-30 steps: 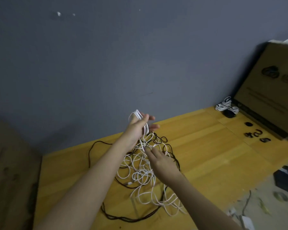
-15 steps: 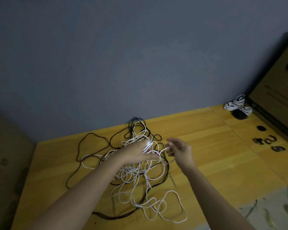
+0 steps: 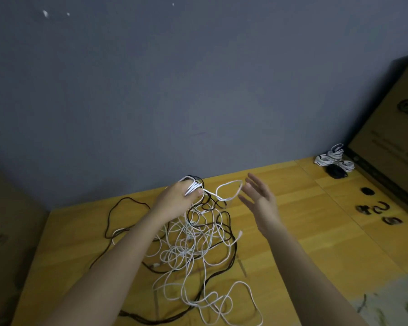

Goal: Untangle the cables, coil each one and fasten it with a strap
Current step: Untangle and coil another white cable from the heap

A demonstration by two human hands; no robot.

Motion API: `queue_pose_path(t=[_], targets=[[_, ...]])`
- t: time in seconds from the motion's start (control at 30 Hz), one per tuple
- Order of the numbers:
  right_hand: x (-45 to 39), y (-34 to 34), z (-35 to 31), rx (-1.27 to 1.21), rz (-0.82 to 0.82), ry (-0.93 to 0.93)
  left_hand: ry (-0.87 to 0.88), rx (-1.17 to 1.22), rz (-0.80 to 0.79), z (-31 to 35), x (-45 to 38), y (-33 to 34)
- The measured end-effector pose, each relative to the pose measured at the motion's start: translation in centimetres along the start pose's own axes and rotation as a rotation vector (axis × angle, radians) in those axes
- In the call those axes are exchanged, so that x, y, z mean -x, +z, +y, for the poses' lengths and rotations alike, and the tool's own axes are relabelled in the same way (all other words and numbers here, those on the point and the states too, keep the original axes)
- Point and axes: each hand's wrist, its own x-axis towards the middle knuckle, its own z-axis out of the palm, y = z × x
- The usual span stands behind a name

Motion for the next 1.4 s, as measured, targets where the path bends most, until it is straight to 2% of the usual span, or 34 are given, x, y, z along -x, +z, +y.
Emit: queue_pose_path(t=[0.07, 0.13, 0.23, 0.4, 0.53, 0.63, 0.83, 0.9, 0.97, 1.03, 1.17, 1.3, 1.4], targets=[[0.4, 0.4, 0.0, 0.381, -0.044, -0.068, 0.046, 0.017, 0.006, 0.5, -0.3, -0.5], [0.5, 0.7, 0.8, 0.772, -0.141, -0.266, 0.067, 0.031, 0.005, 0.5, -0.8, -0.9], [0.4, 1.5, 1.8, 1.113, -0.27, -0.537, 0.091, 0.081, 0.003, 0.3, -1.1, -1.6], [0.9, 4.8, 1.6, 0.931, -0.398, -0.534, 0.115, 0.146, 0.028, -0.7, -0.9, -3.1], [1.7, 6.9, 1.5, 0.68, -0.193, -0.366, 0.094, 0.165, 0.059, -2.3, -1.0, -4.4], [2.5, 8.5, 1.0, 0.59, -0.109, -0.384, 0.037, 0.153, 0.139, -4.3, -1.4, -4.5], [4.2, 10.2, -0.1, 0.361, -0.188, -0.445, -0.191, 0.254, 0.355, -8.1, -2.6, -6.4], [4.9, 10.3, -0.6, 0.35, -0.264, -0.448, -0.233, 0.26, 0.36, -9.2, -3.1, -7.6], [5.6, 10.5, -1.0, 0.476, -0.39, -0.468, -0.259, 0.245, 0.342, -9.7, -3.6, -8.4], [6.0, 10.8, -1.3, 0.746, -0.473, -0.521, -0.285, 0.25, 0.354, -9.7, -3.9, -8.8], [6.5, 10.7, -1.0, 1.106, -0.471, -0.377, -0.323, 0.316, 0.433, -9.5, -4.5, -9.3], [6.8, 9.9, 1.6, 1.583, -0.534, -0.314, -0.316, 0.393, 0.523, -8.9, -4.4, -9.7], [6.4, 7.7, 3.9, 1.616, -0.439, -0.14, -0.287, 0.388, 0.544, -8.1, -4.2, -10.0]])
